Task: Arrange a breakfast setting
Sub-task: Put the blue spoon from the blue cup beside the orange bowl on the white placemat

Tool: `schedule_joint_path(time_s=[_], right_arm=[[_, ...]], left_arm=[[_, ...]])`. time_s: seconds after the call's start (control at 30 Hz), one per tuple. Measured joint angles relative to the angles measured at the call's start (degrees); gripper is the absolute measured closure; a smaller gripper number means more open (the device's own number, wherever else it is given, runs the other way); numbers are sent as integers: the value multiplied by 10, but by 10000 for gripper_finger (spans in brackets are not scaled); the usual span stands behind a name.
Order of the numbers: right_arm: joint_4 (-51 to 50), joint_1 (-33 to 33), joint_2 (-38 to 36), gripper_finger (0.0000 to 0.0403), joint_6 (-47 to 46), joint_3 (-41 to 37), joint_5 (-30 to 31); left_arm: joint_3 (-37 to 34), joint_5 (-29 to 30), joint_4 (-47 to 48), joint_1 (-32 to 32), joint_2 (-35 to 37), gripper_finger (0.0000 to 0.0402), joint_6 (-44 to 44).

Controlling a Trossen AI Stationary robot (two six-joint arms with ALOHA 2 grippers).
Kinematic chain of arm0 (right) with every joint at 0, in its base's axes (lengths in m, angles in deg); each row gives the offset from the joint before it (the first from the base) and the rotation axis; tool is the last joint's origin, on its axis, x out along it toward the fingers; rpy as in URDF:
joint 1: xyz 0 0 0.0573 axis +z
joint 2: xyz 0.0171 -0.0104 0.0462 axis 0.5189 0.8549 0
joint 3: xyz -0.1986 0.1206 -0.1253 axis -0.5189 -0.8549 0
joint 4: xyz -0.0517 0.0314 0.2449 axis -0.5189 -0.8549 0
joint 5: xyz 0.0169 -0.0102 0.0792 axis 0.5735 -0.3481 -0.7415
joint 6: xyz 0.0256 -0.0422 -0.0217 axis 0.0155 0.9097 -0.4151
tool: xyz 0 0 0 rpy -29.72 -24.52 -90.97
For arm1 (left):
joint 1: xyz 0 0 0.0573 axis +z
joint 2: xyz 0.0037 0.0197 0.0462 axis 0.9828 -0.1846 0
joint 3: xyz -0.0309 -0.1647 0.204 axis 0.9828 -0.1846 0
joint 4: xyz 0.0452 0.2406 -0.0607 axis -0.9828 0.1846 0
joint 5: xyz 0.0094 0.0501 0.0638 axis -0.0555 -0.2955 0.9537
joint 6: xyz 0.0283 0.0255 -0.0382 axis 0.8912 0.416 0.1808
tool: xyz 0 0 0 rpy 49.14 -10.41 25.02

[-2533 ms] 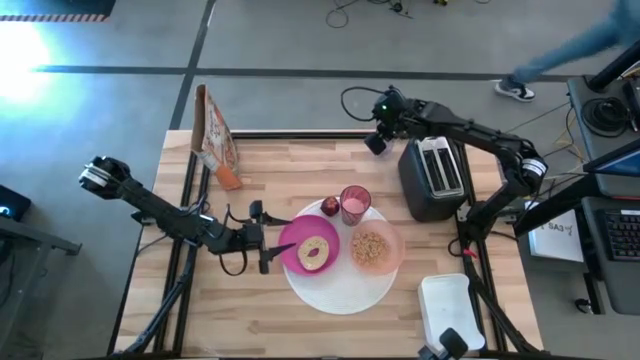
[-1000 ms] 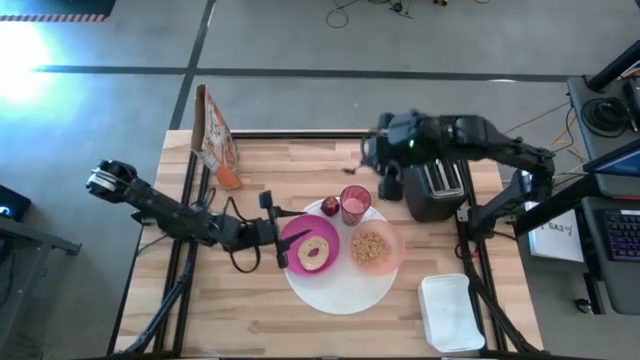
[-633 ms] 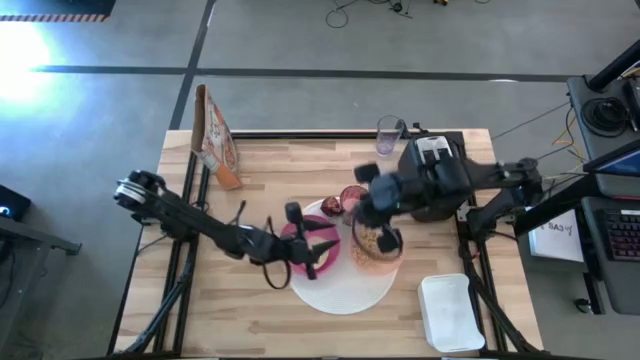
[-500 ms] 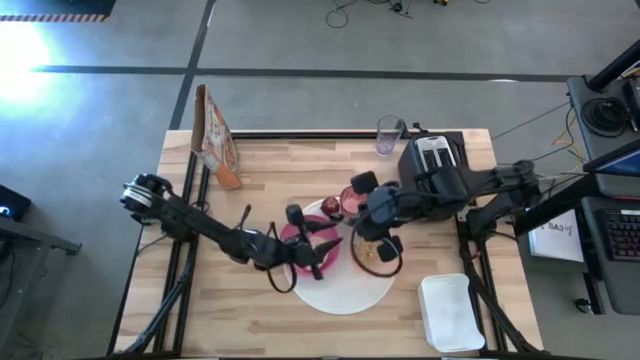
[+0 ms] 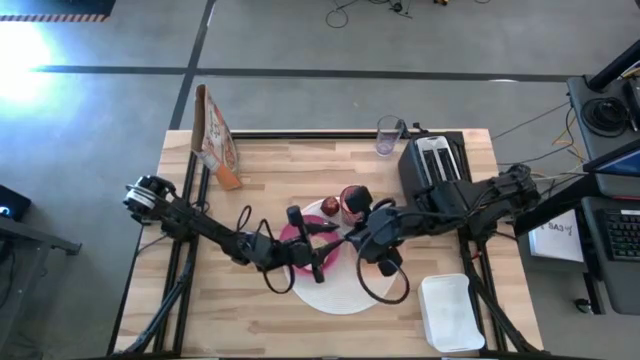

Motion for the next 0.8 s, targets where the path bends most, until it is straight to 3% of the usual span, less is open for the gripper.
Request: schedule_joint_path(time_s=[0.17, 0.47, 0.63, 0.8], right_arm=[[24, 2, 0, 394, 2, 0, 3], [31, 9, -1, 394, 10, 0, 2], [15, 11, -1, 394, -16, 0, 6], [5, 11, -1, 387, -102, 0, 25]], left_arm=[[0, 0, 3, 3, 0, 286, -6], [0, 20, 17, 10, 0, 392, -24], [0, 18, 35, 9, 3, 400, -26], [0, 19, 65, 10, 5, 401, -48]])
